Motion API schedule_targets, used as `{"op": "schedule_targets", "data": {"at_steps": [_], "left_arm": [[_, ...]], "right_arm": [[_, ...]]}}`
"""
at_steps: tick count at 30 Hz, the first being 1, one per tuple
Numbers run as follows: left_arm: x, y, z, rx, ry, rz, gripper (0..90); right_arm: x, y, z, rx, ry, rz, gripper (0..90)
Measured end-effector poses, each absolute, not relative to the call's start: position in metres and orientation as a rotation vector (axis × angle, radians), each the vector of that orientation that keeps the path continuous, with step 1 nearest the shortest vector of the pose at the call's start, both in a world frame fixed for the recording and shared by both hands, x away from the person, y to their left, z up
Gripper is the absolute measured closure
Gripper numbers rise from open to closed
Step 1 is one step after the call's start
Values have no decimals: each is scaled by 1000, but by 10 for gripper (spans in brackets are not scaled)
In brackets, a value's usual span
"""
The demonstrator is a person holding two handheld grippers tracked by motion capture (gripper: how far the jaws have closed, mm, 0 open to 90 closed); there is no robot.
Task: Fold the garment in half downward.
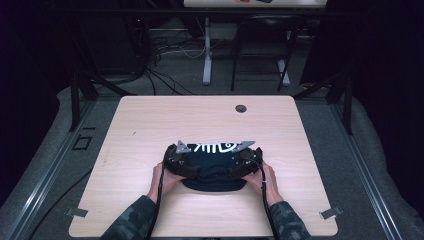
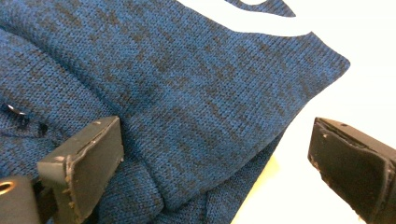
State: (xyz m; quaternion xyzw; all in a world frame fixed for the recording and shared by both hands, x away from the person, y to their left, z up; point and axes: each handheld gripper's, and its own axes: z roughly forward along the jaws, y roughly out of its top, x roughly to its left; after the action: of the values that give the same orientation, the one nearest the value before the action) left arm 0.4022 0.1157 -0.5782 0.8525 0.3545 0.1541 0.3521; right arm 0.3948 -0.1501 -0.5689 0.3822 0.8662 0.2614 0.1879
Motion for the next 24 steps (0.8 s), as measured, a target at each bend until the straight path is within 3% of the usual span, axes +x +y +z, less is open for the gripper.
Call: {"op": "schedule_targets", "data": {"at_steps": [4,13,24], "left_arm": [[397,118,-568,2175,900,445,39],[371,138,-543,2107,879,505,14],[342,180,-553,2120,954,546,3]], "right_arm": [[393,-155,-562,1094,2451,792,34],[370,-172,-537,1116,2433,941,26],[323,-216,-529,1165,2365,1020,42]]}}
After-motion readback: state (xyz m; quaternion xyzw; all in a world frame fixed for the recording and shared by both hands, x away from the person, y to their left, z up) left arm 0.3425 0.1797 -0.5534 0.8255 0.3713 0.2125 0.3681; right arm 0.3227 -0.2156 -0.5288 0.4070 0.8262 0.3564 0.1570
